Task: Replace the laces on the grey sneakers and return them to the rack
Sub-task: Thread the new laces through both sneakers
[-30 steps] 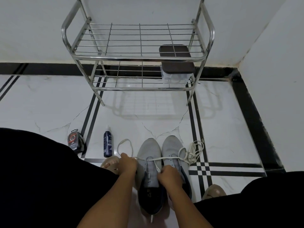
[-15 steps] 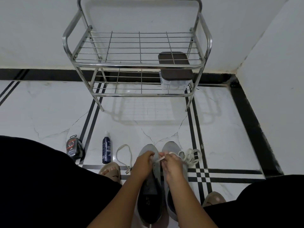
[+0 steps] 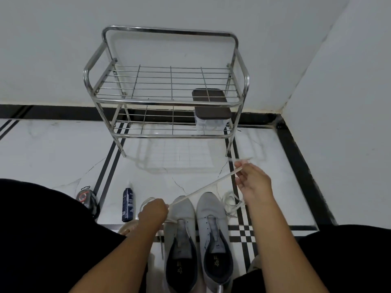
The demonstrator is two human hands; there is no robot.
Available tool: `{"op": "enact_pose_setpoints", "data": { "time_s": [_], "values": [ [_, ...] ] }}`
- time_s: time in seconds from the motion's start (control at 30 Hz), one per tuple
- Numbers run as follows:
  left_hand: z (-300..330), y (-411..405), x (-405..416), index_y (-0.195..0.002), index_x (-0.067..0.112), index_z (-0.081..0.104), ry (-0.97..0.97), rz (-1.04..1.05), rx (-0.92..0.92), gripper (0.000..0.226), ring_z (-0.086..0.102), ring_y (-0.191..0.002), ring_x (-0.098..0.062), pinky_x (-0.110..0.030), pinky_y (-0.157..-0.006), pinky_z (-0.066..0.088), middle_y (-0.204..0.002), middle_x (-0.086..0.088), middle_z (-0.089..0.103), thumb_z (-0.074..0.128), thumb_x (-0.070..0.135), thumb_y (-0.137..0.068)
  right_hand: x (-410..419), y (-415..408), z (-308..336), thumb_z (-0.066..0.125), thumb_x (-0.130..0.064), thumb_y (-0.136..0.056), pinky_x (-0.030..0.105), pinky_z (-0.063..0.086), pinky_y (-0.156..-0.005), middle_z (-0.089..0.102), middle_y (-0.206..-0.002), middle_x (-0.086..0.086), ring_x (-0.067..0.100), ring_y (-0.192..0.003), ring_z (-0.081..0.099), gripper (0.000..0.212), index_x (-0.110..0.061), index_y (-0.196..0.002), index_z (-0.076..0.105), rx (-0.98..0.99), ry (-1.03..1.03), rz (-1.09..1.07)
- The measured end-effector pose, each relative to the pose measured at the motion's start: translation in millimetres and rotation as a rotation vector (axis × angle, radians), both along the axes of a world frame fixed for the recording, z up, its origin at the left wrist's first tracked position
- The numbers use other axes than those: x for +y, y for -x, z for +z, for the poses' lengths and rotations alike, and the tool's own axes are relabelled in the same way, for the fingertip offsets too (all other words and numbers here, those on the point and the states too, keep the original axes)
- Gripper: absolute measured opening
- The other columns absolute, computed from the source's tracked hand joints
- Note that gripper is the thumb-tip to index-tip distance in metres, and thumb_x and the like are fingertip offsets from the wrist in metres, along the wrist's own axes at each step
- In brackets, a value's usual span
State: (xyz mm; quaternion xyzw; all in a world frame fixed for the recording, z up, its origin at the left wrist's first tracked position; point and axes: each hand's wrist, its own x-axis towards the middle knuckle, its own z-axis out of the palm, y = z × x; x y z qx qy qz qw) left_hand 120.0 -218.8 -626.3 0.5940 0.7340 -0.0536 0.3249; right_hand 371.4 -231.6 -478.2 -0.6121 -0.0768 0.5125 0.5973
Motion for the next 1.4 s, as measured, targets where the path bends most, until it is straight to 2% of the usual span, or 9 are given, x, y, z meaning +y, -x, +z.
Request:
{"op": "enact_pose_setpoints", "data": {
  "time_s": [0.13,0.33,0.53,0.67,0.77,0.87,1.03,1.2,1.4],
  "values": [
    [27,5,9,-0.111,0.010,0.059,-0.038,-0.165,0.033,0.022,0.060,-0.102,-0.025,-0.031,-0.082,0.046,-0.111,-0.009,0.065,0.046,0.021,-0.097,-1,-3,11,0.070,-0.013,-0.086,0.022,0.049,-0.063,0.064,-0.085,0.005,0.012,-0.072,0.056,0.014,-0.009,-0.099,0.068,-0.195,0.011,0.180],
    [103,-52,1,-0.124,0.017,0.057,-0.284,-0.149,-0.777,0.028,0.052,-0.111,-0.003,-0.017,-0.093,0.037,-0.118,0.009,0.059,0.040,0.019,-0.103,-21,44,-12,0.073,-0.020,-0.085,0.023,0.046,-0.059,0.055,-0.071,0.001,0.012,-0.067,0.049,0.014,-0.013,-0.075,0.064,-0.230,0.028,0.414],
    [106,-44,-1,-0.080,0.026,0.059,-0.200,-0.169,-0.763,0.025,0.052,-0.066,-0.004,-0.024,-0.070,0.039,-0.072,0.012,0.056,0.046,0.022,-0.100,-13,43,-10,0.075,-0.020,-0.083,0.024,0.039,-0.058,0.056,-0.074,-0.003,0.011,-0.066,0.045,0.011,-0.012,-0.088,0.070,-0.188,0.004,0.296],
    [112,-38,1,-0.102,0.021,0.063,-0.135,-0.117,-0.811,0.028,0.056,-0.072,-0.006,-0.020,-0.075,0.042,-0.093,0.007,0.058,0.037,0.033,-0.103,-10,32,-7,0.074,-0.018,-0.083,0.023,0.038,-0.057,0.055,-0.075,-0.003,0.010,-0.064,0.043,0.012,-0.010,-0.090,0.068,-0.152,-0.038,0.261],
    [113,-47,-1,-0.121,0.024,0.058,-0.192,-0.156,-0.863,0.028,0.056,-0.101,-0.002,-0.013,-0.084,0.041,-0.118,0.013,0.058,0.038,0.032,-0.103,-11,45,-11,0.077,-0.020,-0.081,0.022,0.037,-0.054,0.055,-0.068,-0.006,0.008,-0.059,0.043,0.014,-0.012,-0.089,0.069,-0.151,0.002,0.352],
    [110,-54,-2,-0.110,0.018,0.063,-0.172,-0.161,-0.919,0.023,0.058,-0.098,-0.004,-0.016,-0.085,0.042,-0.103,0.011,0.065,0.046,0.031,-0.101,-13,57,-13,0.075,-0.020,-0.082,0.022,0.032,-0.052,0.061,-0.067,-0.006,0.003,-0.052,0.043,0.011,-0.012,-0.088,0.071,-0.181,0.015,0.387],
    [108,-48,0,-0.082,0.024,0.066,-0.154,-0.140,-0.830,0.021,0.054,-0.066,-0.006,-0.020,-0.068,0.042,-0.067,0.009,0.057,0.054,0.030,-0.097,-8,47,-12,0.075,-0.019,-0.082,0.020,0.032,-0.048,0.053,-0.068,-0.003,0.007,-0.054,0.038,0.020,-0.010,-0.098,0.068,-0.047,-0.003,0.196],
    [115,-25,17,-0.085,0.024,0.071,-0.200,-0.271,-0.409,0.022,0.054,-0.073,-0.007,-0.020,-0.064,0.040,-0.079,0.010,0.062,0.056,0.039,-0.094,-9,35,-11,0.074,-0.018,-0.083,0.019,0.036,-0.050,0.057,-0.077,-0.004,0.006,-0.059,0.045,0.014,-0.012,-0.094,0.068,-0.033,-0.048,0.117],
    [124,5,34,-0.101,0.021,0.071,-0.465,-0.117,-0.056,0.026,0.063,-0.084,-0.021,-0.030,-0.073,0.048,-0.092,0.000,0.067,0.050,0.037,-0.098,-9,36,-15,0.072,-0.019,-0.085,0.022,0.048,-0.062,0.068,-0.080,-0.001,0.009,-0.074,0.063,0.007,-0.013,-0.089,0.071,-0.097,-0.086,0.185]
  ]
}}
